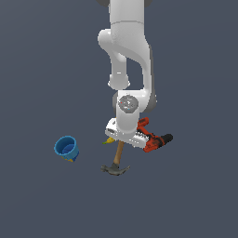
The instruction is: Pick up a designated object from a clutter of objects.
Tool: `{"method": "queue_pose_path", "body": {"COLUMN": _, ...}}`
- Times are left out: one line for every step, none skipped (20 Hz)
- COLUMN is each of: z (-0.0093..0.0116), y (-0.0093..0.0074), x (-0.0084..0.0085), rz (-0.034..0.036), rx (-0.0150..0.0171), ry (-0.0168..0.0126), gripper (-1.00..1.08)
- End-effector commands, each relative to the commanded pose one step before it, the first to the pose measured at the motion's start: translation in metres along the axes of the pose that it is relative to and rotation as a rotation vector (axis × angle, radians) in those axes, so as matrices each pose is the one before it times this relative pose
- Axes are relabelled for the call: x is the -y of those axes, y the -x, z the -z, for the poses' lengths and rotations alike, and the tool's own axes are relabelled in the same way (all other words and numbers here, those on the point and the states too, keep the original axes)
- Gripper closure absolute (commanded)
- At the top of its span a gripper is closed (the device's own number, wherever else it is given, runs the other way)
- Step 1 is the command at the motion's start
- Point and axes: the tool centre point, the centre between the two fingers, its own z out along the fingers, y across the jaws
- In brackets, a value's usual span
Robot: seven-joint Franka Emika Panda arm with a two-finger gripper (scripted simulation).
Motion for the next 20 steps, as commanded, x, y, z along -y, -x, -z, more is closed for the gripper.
{"method": "queue_pose_path", "body": {"z": -0.01055, "y": 0.00010, "x": -0.00022, "rz": -0.00098, "rx": -0.00043, "ry": -0.00017, "gripper": -0.92}}
{"method": "queue_pose_path", "body": {"z": -0.00299, "y": -0.00005, "x": 0.00014, "rz": 0.00000, "rx": 0.00000, "ry": 0.00000, "gripper": -0.92}}
{"method": "queue_pose_path", "body": {"z": -0.00239, "y": -0.00010, "x": 0.00014, "rz": 0.00000, "rx": 0.00000, "ry": 0.00000, "gripper": -0.92}}
{"method": "queue_pose_path", "body": {"z": -0.00181, "y": -0.00013, "x": 0.00013, "rz": 0.00000, "rx": 0.00000, "ry": 0.00000, "gripper": -0.92}}
{"method": "queue_pose_path", "body": {"z": -0.00126, "y": -0.00013, "x": 0.00011, "rz": 0.00000, "rx": 0.00000, "ry": 0.00000, "gripper": -0.92}}
{"method": "queue_pose_path", "body": {"z": -0.00074, "y": -0.00009, "x": 0.00007, "rz": 0.00000, "rx": 0.00000, "ry": 0.00000, "gripper": -0.92}}
{"method": "queue_pose_path", "body": {"z": -0.00024, "y": -0.00003, "x": 0.00003, "rz": 0.00000, "rx": 0.00000, "ry": 0.00000, "gripper": -0.92}}
{"method": "queue_pose_path", "body": {"z": 0.00000, "y": 0.00000, "x": 0.00000, "rz": 0.00000, "rx": 0.00000, "ry": 0.00000, "gripper": 1.08}}
{"method": "queue_pose_path", "body": {"z": 0.00000, "y": 0.00000, "x": 0.00000, "rz": 0.00000, "rx": 0.00000, "ry": 0.00000, "gripper": 1.08}}
{"method": "queue_pose_path", "body": {"z": 0.00000, "y": 0.00000, "x": 0.00000, "rz": 0.00000, "rx": 0.00000, "ry": 0.00000, "gripper": 1.08}}
{"method": "queue_pose_path", "body": {"z": 0.00000, "y": 0.00000, "x": 0.00000, "rz": 0.00000, "rx": 0.00000, "ry": 0.00000, "gripper": 1.08}}
{"method": "queue_pose_path", "body": {"z": 0.00000, "y": 0.00000, "x": 0.00000, "rz": 0.00000, "rx": 0.00000, "ry": 0.00000, "gripper": 1.08}}
{"method": "queue_pose_path", "body": {"z": 0.00000, "y": 0.00000, "x": 0.00000, "rz": 0.00000, "rx": 0.00000, "ry": 0.00000, "gripper": 1.08}}
{"method": "queue_pose_path", "body": {"z": 0.00000, "y": 0.00000, "x": 0.00000, "rz": 0.00000, "rx": 0.00000, "ry": 0.00000, "gripper": 1.08}}
{"method": "queue_pose_path", "body": {"z": 0.00000, "y": 0.00000, "x": 0.00000, "rz": 0.00000, "rx": 0.00000, "ry": 0.00000, "gripper": 1.08}}
{"method": "queue_pose_path", "body": {"z": 0.00000, "y": 0.00000, "x": 0.00000, "rz": 0.00000, "rx": 0.00000, "ry": 0.00000, "gripper": 1.08}}
{"method": "queue_pose_path", "body": {"z": 0.00000, "y": 0.00000, "x": 0.00000, "rz": 0.00000, "rx": 0.00000, "ry": 0.00000, "gripper": 1.08}}
{"method": "queue_pose_path", "body": {"z": 0.00121, "y": -0.00290, "x": -0.00836, "rz": -0.01362, "rx": -0.00074, "ry": 0.00426, "gripper": 1.08}}
{"method": "queue_pose_path", "body": {"z": 0.00024, "y": 0.00006, "x": 0.00004, "rz": 0.00000, "rx": 0.00000, "ry": 0.00000, "gripper": 1.08}}
{"method": "queue_pose_path", "body": {"z": 0.00071, "y": 0.00018, "x": 0.00012, "rz": 0.00000, "rx": 0.00000, "ry": 0.00000, "gripper": 1.08}}
